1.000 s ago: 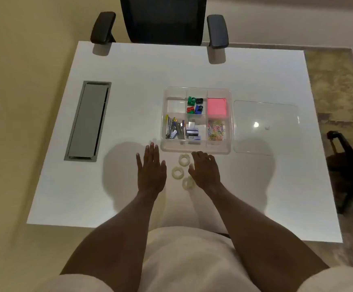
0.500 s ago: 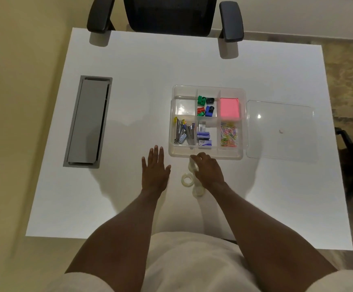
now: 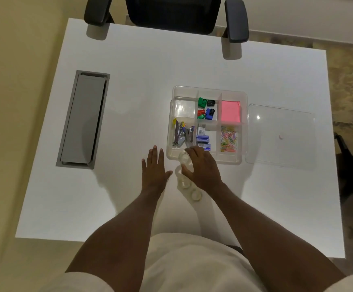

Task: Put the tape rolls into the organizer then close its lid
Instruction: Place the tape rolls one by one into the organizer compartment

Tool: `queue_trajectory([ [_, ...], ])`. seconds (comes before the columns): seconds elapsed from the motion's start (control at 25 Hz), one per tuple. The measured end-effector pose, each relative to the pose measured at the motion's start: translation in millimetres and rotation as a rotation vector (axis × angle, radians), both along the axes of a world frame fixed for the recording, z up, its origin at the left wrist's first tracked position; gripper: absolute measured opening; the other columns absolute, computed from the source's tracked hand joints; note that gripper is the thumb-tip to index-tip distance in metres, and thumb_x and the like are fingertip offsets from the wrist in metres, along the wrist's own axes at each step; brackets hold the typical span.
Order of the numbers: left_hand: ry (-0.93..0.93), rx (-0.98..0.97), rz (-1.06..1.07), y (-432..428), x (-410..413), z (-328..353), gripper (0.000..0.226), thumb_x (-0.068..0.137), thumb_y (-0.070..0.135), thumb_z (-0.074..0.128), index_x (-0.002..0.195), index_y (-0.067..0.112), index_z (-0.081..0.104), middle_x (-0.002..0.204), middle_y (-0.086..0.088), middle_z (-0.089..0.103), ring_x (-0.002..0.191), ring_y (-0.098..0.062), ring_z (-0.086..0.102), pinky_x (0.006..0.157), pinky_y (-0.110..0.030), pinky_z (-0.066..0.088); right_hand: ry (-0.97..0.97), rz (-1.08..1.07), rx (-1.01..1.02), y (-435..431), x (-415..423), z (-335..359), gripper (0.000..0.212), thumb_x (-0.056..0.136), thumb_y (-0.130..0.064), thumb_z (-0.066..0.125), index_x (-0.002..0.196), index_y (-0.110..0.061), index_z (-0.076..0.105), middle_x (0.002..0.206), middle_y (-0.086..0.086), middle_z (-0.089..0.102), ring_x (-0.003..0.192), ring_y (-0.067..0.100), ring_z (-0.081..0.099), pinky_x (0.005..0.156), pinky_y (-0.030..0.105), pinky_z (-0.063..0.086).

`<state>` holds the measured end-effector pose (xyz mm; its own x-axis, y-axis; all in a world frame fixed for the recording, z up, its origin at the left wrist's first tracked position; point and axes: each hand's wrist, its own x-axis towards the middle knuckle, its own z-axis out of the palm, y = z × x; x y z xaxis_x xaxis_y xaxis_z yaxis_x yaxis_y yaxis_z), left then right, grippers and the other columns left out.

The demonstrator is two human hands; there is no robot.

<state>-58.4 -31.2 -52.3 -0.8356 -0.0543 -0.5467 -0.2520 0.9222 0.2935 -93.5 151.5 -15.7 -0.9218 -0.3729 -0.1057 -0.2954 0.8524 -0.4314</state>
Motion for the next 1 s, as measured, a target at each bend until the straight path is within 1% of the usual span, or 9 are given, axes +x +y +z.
queue_trajectory([
  [0.12,0.016,0.009,0.008,0,1,-1,0.091,0.101,0.051,0.053,0.165,0.016,-0.002,0.173,-0.007,-0.012,0.161,-0.026,-0.011,0.131,-0.053,0.004,0.056,-0.031,-0.077,-13,-38,13,0.059,0.085,-0.038,0.077,0.133,-0.01,0.057,0.127,0.011,0.063,0.114,0.024,0.062,0.097,0.036,0.056],
  [0.24,0.042,0.036,0.009,-3,4,-5,0.091,0.102,0.049,0.052,0.165,0.017,-0.004,0.173,-0.006,-0.014,0.161,-0.024,-0.013,0.131,-0.052,0.003,0.007,-0.134,-0.146,-27,-89,24,0.057,0.09,-0.031,0.074,0.139,-0.009,0.053,0.137,0.014,0.053,0.122,0.027,0.057,0.1,0.038,0.056],
  [0.32,0.057,0.051,0.01,-4,6,-7,0.091,0.102,0.048,0.053,0.165,0.017,-0.005,0.173,-0.005,-0.014,0.161,-0.024,-0.013,0.131,-0.052,0.003,-0.037,-0.208,-0.146,-34,-120,27,0.057,0.093,-0.024,0.072,0.143,-0.009,0.05,0.143,0.015,0.048,0.128,0.028,0.052,0.104,0.038,0.053],
  [0.4,0.072,0.049,0.011,-5,6,-10,0.092,0.101,0.048,0.054,0.165,0.017,-0.004,0.173,-0.005,-0.014,0.161,-0.024,-0.012,0.131,-0.052,0.004,-0.074,-0.224,-0.094,-41,-149,26,0.054,0.094,-0.019,0.07,0.142,-0.006,0.049,0.141,0.015,0.049,0.128,0.029,0.051,0.103,0.038,0.052],
  [0.52,0.079,0.061,0.016,-7,7,-16,0.092,0.1,0.048,0.056,0.165,0.018,-0.002,0.173,-0.004,-0.014,0.161,-0.023,-0.012,0.131,-0.052,0.005,-0.12,-0.187,0.072,-53,-183,17,0.045,0.093,-0.012,0.066,0.135,-0.004,0.051,0.132,0.015,0.053,0.122,0.029,0.053,0.096,0.039,0.051],
  [0.6,0.082,0.074,0.029,-8,7,-22,0.093,0.099,0.049,0.057,0.165,0.02,-0.002,0.173,-0.002,-0.015,0.161,-0.021,-0.013,0.131,-0.05,0.002,-0.144,-0.183,0.148,-62,-200,8,0.038,0.092,-0.006,0.061,0.129,-0.003,0.053,0.127,0.016,0.056,0.12,0.031,0.053,0.093,0.04,0.051],
  [0.68,0.086,0.078,0.044,-8,7,-28,0.095,0.098,0.05,0.058,0.165,0.022,-0.002,0.172,0.0,-0.016,0.16,-0.02,-0.015,0.131,-0.048,-0.001,-0.158,-0.154,0.212,-70,-212,-2,0.036,0.093,-0.003,0.059,0.128,-0.002,0.053,0.127,0.016,0.056,0.121,0.032,0.053,0.093,0.04,0.049],
  [0.84,0.091,0.062,0.055,-8,9,-37,0.097,0.096,0.053,0.059,0.165,0.025,-0.004,0.171,0.003,-0.02,0.159,-0.018,-0.017,0.129,-0.046,-0.005,-0.129,-0.142,0.26,-78,-221,-21,0.032,0.092,0.002,0.055,0.125,-0.001,0.054,0.125,0.018,0.058,0.116,0.033,0.057,0.091,0.04,0.049],
  [1.0,0.083,0.048,0.056,-7,8,-37,0.097,0.097,0.054,0.058,0.165,0.025,-0.005,0.17,0.003,-0.023,0.159,-0.019,-0.019,0.127,-0.044,-0.009,-0.073,-0.197,0.208,-74,-214,-24,0.032,0.087,0.006,0.053,0.118,-0.002,0.059,0.118,0.016,0.061,0.107,0.031,0.059,0.085,0.037,0.048],
])
